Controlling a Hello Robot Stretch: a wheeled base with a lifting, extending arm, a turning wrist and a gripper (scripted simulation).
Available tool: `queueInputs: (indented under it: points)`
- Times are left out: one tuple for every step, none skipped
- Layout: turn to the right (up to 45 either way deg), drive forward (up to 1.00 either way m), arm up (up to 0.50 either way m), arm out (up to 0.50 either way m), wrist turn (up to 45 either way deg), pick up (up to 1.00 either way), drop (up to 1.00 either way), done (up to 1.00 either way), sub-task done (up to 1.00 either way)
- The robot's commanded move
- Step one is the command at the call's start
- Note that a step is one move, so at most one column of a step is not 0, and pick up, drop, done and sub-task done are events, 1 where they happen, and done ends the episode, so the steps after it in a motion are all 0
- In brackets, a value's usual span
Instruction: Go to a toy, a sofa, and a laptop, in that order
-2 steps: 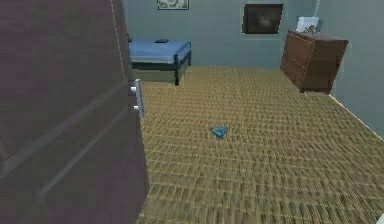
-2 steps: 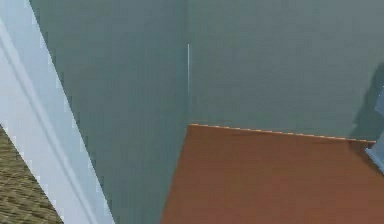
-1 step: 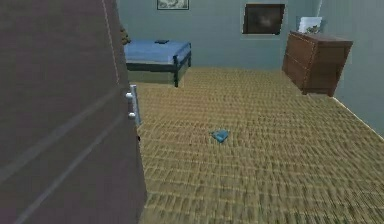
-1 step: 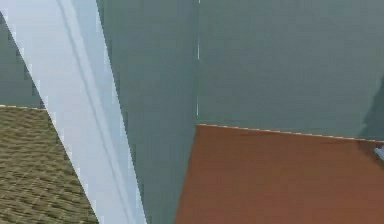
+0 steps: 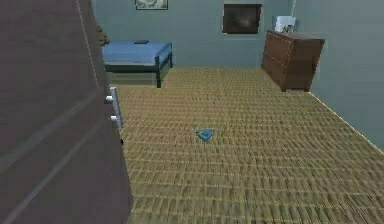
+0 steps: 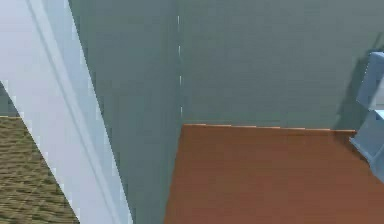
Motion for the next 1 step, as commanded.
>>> queueInputs:
  points:
    - [3.0,0.0,0.0,0.0,0.0,0.0,0.0,0.0,0.0]
